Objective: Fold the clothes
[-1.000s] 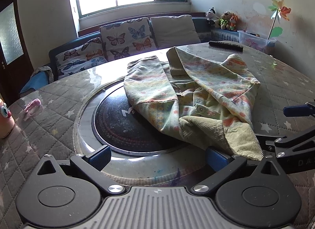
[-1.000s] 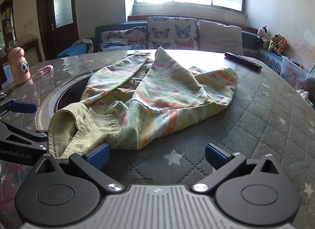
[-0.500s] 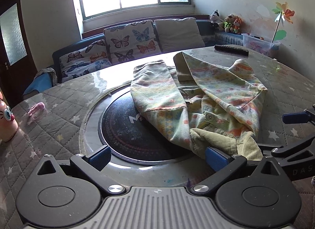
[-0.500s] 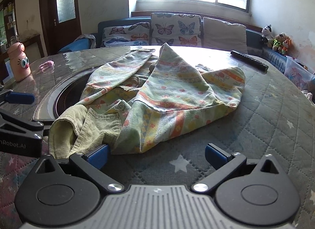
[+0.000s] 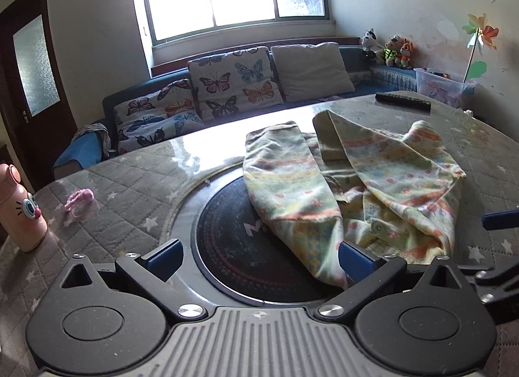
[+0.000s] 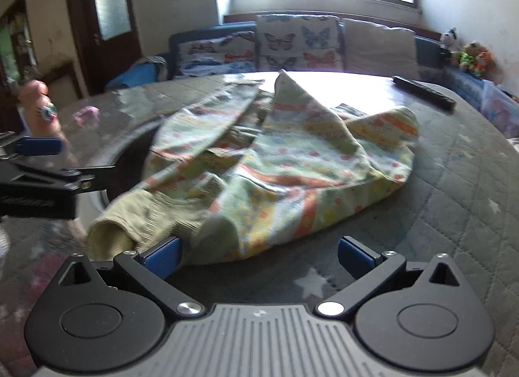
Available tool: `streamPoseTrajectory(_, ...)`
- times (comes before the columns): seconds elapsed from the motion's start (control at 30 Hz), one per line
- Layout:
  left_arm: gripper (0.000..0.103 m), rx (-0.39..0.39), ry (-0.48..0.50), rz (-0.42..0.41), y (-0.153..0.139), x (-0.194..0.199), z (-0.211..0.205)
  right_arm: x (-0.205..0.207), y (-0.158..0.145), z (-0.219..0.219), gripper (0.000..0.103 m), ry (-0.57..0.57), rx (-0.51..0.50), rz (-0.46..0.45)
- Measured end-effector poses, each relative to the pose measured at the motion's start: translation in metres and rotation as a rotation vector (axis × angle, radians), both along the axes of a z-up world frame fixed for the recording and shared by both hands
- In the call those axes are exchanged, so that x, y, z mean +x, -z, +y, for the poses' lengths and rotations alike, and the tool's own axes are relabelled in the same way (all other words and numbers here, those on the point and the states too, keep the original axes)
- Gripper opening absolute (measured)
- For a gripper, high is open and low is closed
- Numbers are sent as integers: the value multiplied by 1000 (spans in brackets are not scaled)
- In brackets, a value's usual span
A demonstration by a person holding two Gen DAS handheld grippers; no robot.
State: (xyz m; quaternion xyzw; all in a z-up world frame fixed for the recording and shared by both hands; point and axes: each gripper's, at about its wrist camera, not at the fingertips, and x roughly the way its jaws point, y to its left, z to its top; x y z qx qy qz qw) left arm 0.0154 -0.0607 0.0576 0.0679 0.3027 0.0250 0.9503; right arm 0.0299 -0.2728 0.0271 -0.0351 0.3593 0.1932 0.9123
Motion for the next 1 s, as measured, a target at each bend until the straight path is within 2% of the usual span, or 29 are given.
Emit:
streamPoseTrajectory(0.07, 103, 2, -8, -10, -3, 3, 3, 1, -3, -1, 103, 3, -19, -14)
streamPoseTrajectory(0.3, 103, 11, -14, -30, -10, 13, 6, 3, -24, -12, 103, -12, 34, -47)
streamPoseTrajectory(0.4, 103, 20, 1, -31, -11, 20, 2, 12, -32, -12, 103, -14, 18, -77)
streamPoseTrajectory(0.7, 103, 42, 57, 2, 0, 44, -14, 67, -21, -7, 103, 2, 14, -33)
streamPoseTrajectory(1.0, 103, 52, 64, 29, 10, 59, -15, 133, -15, 14, 103, -5, -7, -23)
